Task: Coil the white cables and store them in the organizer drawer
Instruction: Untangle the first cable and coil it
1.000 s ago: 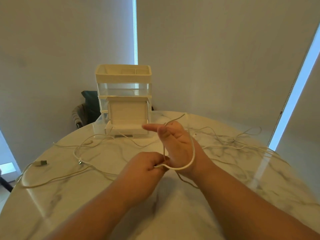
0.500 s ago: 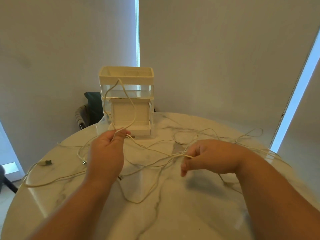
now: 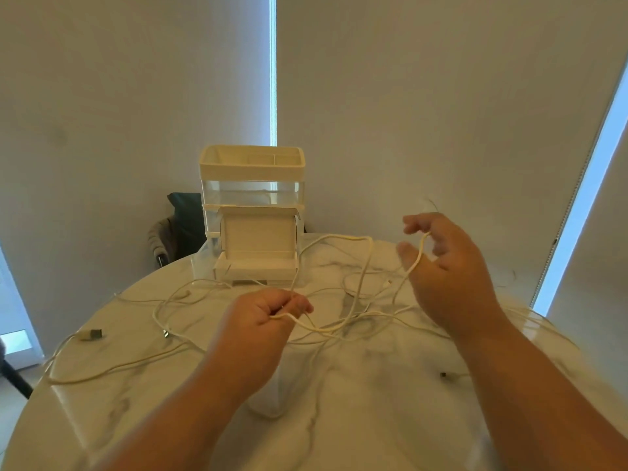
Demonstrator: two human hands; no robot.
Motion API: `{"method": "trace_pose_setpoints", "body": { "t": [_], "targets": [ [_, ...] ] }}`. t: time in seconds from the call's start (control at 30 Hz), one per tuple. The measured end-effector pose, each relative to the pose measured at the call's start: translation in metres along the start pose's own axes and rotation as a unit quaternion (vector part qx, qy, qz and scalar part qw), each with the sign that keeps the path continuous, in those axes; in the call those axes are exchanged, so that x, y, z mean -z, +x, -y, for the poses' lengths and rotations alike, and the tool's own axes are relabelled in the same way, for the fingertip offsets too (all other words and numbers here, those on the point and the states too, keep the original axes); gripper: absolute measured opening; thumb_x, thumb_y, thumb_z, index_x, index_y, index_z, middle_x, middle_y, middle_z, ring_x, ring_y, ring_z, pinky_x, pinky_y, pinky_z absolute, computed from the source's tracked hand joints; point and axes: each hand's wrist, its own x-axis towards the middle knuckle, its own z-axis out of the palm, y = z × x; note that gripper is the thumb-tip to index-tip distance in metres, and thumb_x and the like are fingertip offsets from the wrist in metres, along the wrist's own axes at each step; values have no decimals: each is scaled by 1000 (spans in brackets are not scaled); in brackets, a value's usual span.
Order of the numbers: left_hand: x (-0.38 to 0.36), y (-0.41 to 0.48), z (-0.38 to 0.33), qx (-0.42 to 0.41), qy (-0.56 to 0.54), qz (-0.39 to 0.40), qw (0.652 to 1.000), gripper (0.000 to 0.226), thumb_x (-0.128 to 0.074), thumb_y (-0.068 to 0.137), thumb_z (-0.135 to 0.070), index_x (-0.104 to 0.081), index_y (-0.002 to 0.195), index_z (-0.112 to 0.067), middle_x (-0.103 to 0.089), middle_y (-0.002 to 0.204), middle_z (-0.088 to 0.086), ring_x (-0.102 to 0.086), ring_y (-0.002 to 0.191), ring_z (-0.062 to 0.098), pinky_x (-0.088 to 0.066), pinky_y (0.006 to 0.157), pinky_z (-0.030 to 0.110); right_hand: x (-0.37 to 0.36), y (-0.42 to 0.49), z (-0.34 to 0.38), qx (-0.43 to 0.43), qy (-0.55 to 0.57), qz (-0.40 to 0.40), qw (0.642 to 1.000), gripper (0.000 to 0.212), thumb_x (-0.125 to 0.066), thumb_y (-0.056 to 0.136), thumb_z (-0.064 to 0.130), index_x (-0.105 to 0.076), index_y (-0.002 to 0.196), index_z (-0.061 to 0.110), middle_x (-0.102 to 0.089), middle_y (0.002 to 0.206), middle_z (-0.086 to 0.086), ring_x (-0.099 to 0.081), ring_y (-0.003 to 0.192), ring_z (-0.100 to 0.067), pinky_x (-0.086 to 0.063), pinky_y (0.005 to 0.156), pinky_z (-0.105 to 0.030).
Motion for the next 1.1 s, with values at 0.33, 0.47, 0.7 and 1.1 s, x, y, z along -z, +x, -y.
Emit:
{"method": "trace_pose_setpoints", "body": {
  "t": [0.33,0.47,0.7,1.1],
  "targets": [
    [1,-3,-2,58,4,107,993,24,-68,89,-19,-78,72,-32,-74,82,-16,-66,83,-5,-45,79,24,-47,-21,-40,-142,116,271,945,13,-55,66,24,-65,69,30,-69,82,4,-62,83,-18,-45,72,-19],
    [1,-3,1,96,15,132,987,11,-70,89,-29,-79,84,-32,-75,87,-19,-67,86,-6,-48,83,21,-52,-18,-55,-198,55,228,952,37,-49,93,5,-63,108,35,-66,97,3,-60,85,-12,-44,65,-10],
    [3,-1,6,155,-13,91,984,17,-63,93,-38,-77,88,-30,-69,66,-20,-63,68,0,-41,68,19,-39,2,-56,-213,-146,107,960,52,-43,89,4,-50,139,19,-56,129,-9,-55,114,-23,-43,95,-35],
    [6,14,6,197,108,50,973,27,-57,96,-22,-53,69,-26,-60,76,4,-53,64,15,-49,67,34,-19,-47,77,41,-37,574,817,52,-83,69,49,-56,112,39,-59,116,21,-55,110,3,-46,98,-27]
  ]
}}
